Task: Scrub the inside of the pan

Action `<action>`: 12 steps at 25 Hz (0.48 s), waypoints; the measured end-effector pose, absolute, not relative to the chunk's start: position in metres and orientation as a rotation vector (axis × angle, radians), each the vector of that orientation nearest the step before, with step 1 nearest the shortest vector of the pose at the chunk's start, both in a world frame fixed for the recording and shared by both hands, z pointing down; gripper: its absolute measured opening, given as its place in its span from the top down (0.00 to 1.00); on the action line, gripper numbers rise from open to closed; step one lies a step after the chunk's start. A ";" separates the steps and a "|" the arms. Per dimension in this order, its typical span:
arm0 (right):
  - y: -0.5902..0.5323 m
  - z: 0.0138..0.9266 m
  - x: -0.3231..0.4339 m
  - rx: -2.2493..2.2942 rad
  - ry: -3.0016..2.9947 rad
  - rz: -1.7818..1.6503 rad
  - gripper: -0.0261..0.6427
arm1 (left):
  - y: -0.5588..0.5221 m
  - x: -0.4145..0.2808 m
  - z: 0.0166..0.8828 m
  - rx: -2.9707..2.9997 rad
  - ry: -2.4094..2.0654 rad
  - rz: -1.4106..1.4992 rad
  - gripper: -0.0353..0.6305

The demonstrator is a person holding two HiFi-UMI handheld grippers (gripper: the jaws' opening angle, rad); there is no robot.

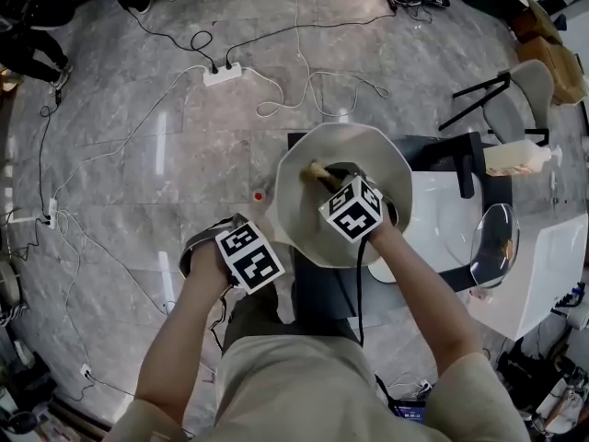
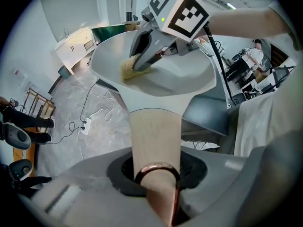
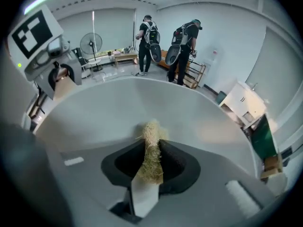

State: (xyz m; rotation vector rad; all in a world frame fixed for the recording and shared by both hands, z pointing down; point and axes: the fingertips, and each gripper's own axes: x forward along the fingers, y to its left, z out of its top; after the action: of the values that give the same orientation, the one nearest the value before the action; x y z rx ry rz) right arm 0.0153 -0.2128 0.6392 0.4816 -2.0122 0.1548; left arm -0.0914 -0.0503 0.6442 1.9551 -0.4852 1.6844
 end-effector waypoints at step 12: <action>-0.206 0.640 0.124 0.432 -1.572 0.027 0.82 | -0.054 -0.094 0.647 1.964 -0.524 1.708 0.78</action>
State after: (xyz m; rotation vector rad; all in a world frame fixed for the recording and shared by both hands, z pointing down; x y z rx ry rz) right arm 0.1240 -0.2063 0.6403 0.4319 -1.5721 0.0268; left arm -0.0941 -0.0537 0.6469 1.9644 -0.5238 1.7078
